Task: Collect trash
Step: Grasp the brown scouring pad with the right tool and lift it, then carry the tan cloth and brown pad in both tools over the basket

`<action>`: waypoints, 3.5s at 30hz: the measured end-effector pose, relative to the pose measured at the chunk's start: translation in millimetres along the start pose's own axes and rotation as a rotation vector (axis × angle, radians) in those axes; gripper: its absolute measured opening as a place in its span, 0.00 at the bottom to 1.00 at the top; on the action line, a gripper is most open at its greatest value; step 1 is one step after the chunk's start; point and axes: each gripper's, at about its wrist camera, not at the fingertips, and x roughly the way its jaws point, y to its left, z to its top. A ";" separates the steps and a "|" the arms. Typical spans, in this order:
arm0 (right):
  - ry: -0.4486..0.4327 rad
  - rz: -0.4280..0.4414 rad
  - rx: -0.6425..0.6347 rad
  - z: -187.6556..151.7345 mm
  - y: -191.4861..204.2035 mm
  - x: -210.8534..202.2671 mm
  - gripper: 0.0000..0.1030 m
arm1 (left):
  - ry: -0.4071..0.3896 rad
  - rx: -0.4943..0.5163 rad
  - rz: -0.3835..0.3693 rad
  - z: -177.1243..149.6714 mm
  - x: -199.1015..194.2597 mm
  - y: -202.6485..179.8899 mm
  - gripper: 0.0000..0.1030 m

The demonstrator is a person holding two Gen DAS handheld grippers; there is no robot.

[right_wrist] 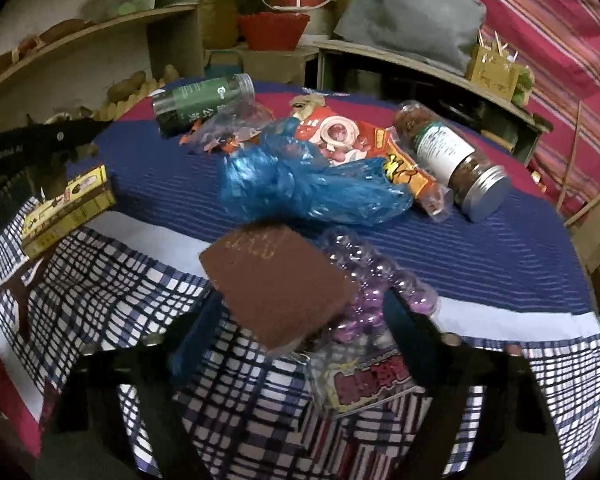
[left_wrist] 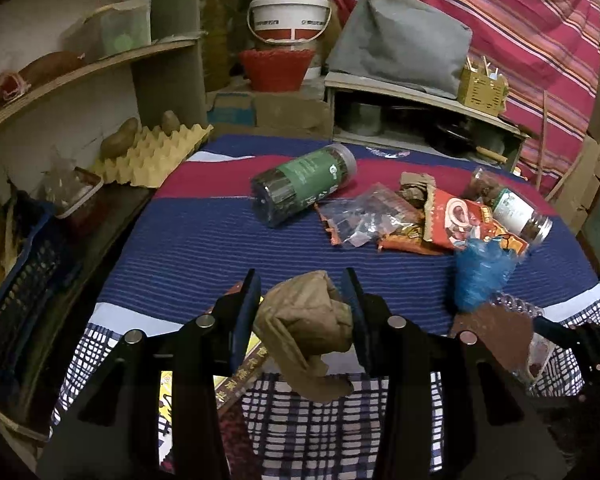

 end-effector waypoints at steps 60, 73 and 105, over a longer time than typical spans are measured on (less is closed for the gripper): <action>0.005 0.102 -0.119 14.3 -4.4 19.0 0.86 | 0.026 0.015 -0.017 7.7 13.1 -10.2 0.40; 0.005 0.078 -0.143 12.9 1.3 20.8 0.75 | 0.025 0.016 -0.012 8.8 11.9 -10.5 0.40; -0.056 -0.029 -0.102 -11.6 -48.7 -39.7 0.70 | -0.006 0.067 -0.011 10.2 4.7 -24.3 0.40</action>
